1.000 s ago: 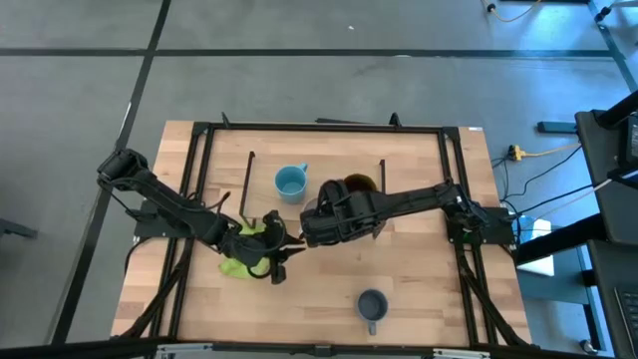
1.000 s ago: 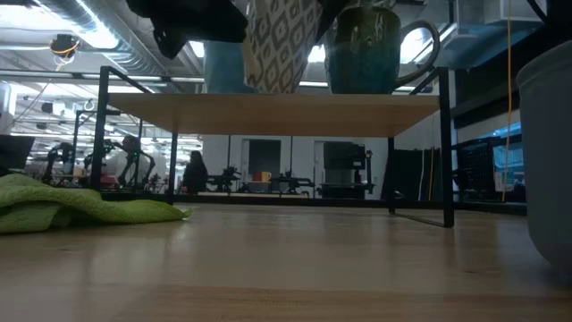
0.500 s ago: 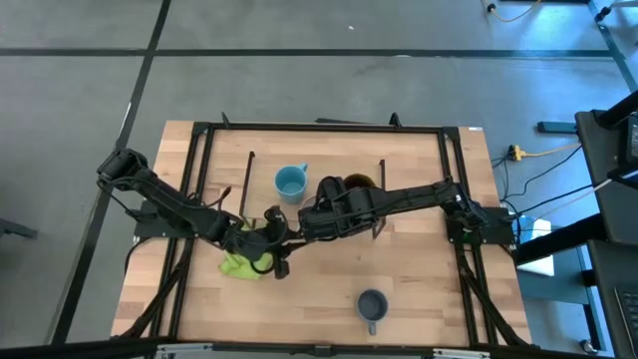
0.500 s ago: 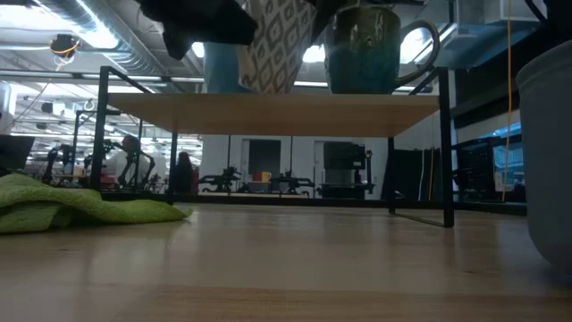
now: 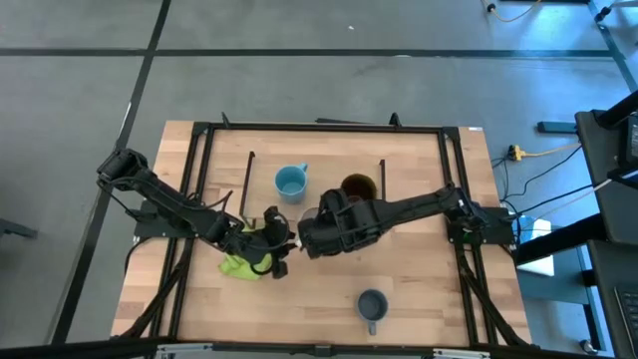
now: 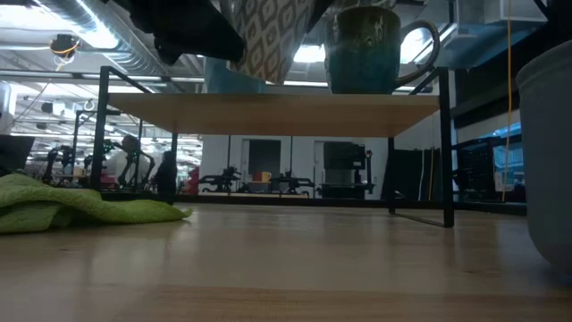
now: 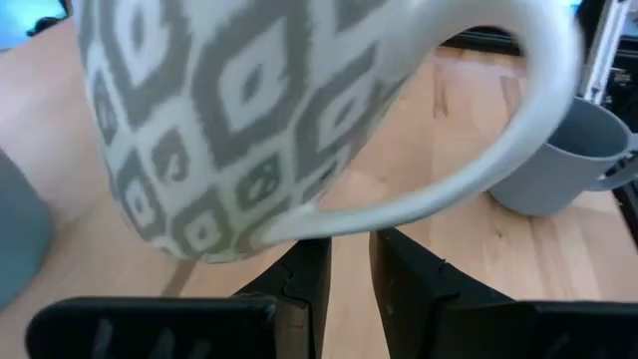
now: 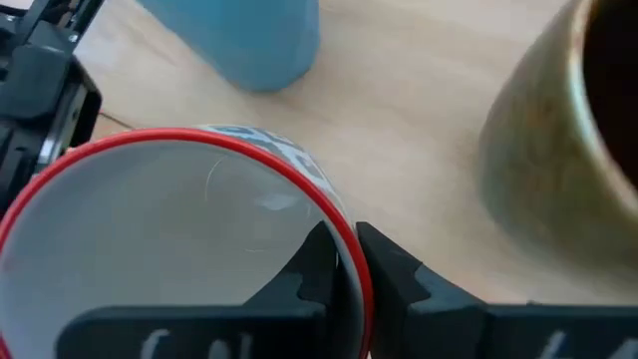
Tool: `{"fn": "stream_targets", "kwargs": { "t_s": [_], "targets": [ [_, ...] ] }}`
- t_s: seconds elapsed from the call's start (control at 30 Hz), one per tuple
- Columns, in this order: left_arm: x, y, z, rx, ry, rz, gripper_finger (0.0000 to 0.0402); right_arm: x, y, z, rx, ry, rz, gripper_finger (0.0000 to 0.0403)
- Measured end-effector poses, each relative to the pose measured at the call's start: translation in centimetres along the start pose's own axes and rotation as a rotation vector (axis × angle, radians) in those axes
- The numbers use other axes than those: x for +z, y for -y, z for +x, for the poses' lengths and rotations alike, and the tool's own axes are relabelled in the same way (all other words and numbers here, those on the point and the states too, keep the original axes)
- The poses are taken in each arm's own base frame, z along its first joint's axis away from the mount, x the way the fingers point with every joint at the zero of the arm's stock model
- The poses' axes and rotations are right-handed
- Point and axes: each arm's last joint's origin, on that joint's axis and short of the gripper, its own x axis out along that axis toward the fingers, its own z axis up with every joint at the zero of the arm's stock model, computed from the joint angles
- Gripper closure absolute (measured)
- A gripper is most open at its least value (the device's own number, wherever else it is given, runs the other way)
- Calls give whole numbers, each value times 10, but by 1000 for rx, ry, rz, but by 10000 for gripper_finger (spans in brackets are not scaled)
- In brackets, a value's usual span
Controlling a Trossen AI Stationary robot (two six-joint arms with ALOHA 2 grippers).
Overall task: Stack small to large cups/mugs on shelf
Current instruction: Put the gray patterned mug on the shelf
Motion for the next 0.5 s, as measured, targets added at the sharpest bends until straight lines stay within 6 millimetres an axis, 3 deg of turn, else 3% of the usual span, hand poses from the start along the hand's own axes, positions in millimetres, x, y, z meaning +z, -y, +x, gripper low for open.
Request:
{"fn": "stream_targets", "kwargs": {
  "t_s": [0.5],
  "targets": [
    [-7,14,-10,-42,-2,-14,333,-66,-2,-38,90,-106,24,367]
  ]
}}
